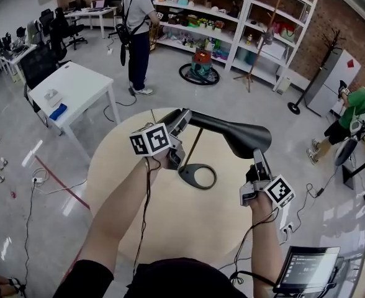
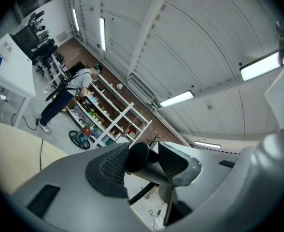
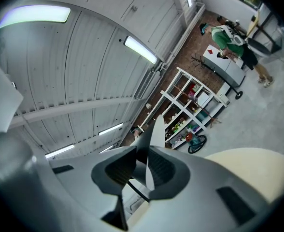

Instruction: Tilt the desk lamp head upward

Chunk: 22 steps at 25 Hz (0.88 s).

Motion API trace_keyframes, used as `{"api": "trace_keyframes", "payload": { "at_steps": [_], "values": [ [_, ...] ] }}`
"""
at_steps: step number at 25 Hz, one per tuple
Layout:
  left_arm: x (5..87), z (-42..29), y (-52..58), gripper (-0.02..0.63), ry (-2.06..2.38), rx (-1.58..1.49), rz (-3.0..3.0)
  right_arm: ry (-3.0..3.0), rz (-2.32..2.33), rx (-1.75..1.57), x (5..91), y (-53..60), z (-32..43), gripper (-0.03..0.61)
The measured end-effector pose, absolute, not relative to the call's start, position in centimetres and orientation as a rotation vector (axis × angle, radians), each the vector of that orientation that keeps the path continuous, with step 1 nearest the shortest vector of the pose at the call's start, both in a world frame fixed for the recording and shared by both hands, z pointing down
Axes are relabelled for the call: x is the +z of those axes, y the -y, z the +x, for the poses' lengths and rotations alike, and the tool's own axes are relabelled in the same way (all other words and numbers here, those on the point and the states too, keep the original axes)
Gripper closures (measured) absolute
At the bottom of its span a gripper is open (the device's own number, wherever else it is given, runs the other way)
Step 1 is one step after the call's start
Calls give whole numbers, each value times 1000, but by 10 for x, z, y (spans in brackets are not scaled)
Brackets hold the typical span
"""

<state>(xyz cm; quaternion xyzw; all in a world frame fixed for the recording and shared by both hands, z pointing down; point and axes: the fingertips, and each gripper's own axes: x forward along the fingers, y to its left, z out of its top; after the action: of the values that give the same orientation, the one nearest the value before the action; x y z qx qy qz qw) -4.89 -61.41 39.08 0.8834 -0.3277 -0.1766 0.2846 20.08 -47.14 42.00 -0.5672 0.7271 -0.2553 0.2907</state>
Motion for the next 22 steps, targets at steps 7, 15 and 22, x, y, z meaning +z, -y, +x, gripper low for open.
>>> {"api": "trace_keyframes", "payload": {
  "at_steps": [7, 15, 22],
  "values": [
    [396, -47, 614, 422, 873, -476, 2336, -1909, -1581, -673, 409, 469, 209, 505],
    [400, -50, 614, 422, 874, -463, 2336, -1942, -1533, -618, 387, 471, 203, 514],
    [406, -50, 616, 422, 870, -469, 2316, -1996, -1526, -557, 371, 474, 200, 519]
  ]
}}
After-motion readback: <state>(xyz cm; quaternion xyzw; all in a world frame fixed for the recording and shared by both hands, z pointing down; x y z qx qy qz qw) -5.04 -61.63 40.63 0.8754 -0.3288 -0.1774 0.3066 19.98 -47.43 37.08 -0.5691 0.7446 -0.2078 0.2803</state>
